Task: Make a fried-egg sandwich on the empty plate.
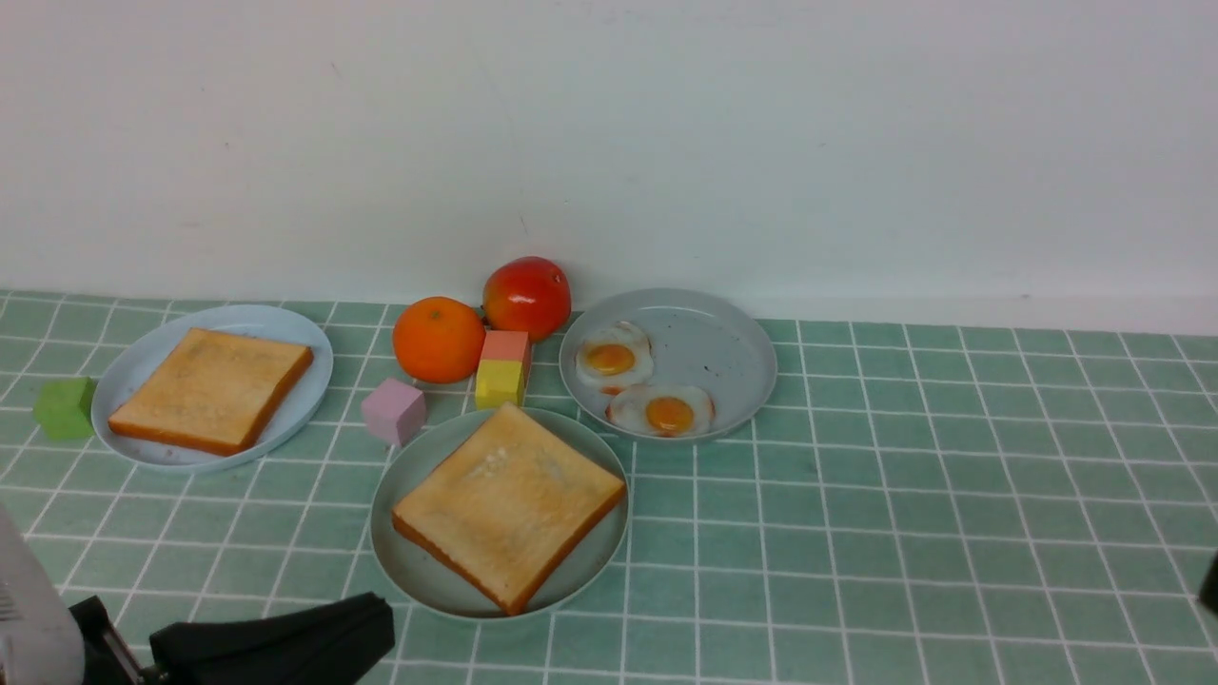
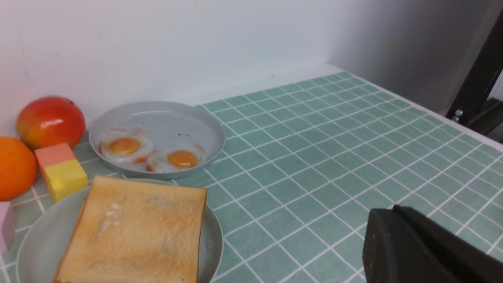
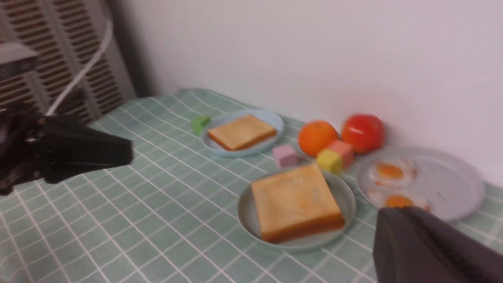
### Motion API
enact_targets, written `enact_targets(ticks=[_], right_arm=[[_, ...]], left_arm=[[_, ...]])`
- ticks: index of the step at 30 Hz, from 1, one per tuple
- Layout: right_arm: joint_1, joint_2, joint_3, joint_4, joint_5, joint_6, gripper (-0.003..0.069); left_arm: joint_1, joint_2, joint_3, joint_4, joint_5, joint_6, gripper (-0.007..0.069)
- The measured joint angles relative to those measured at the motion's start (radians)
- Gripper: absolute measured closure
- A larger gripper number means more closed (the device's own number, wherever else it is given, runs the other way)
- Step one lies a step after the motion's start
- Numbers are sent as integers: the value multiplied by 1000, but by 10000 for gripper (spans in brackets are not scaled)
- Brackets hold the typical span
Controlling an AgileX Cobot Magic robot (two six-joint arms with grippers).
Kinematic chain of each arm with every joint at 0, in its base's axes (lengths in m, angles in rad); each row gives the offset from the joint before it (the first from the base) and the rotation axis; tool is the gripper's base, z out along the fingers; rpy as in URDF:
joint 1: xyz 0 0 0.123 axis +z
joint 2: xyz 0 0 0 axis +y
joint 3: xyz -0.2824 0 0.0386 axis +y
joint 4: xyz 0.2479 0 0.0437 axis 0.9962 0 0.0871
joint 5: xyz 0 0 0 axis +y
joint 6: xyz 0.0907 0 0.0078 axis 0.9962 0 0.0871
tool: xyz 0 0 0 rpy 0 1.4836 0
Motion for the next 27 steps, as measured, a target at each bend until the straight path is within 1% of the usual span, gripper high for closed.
enact_targets(ticks=[3, 6, 10, 12, 13, 14, 15, 16, 17, 18, 20, 24, 26, 27], right_arm=[[0, 1, 46, -12, -48, 2, 659], [0, 1, 74, -16, -56, 2, 658], [0, 1, 96, -74, -16, 2, 658], [-1, -2, 97, -81, 3, 2, 658], [-20, -14, 103, -83, 16, 2, 658], [-48, -24, 111, -82, 18, 2, 658], [-97, -40, 124, -72, 15, 2, 658], [-107, -42, 126, -70, 14, 2, 658], [-181, -56, 151, -48, 2, 2, 658], [-229, -62, 169, -28, -9, 2, 658], [-357, -82, 222, 31, -46, 2, 658], [-601, -142, 329, 104, -122, 4, 657], [-689, -163, 361, 124, -141, 11, 655], [-710, -167, 368, 130, -145, 12, 655]], left_arm=[[0, 0, 0, 0, 14, 0, 638], [0, 0, 0, 0, 19, 0, 638], [0, 0, 0, 0, 20, -1, 638], [0, 0, 0, 0, 20, -1, 638], [0, 0, 0, 0, 20, -1, 638], [0, 0, 0, 0, 20, -2, 638], [-1, 0, 0, 0, 20, -2, 638], [-2, 0, 0, 0, 20, -2, 638], [-2, 0, 0, 0, 20, -2, 638], [-2, 0, 0, 0, 20, -3, 637], [-2, 0, 0, 0, 20, -3, 637], [-2, 0, 0, 0, 20, -3, 635], [-2, 0, 0, 0, 20, -3, 634], [-2, 0, 0, 0, 20, -3, 634]])
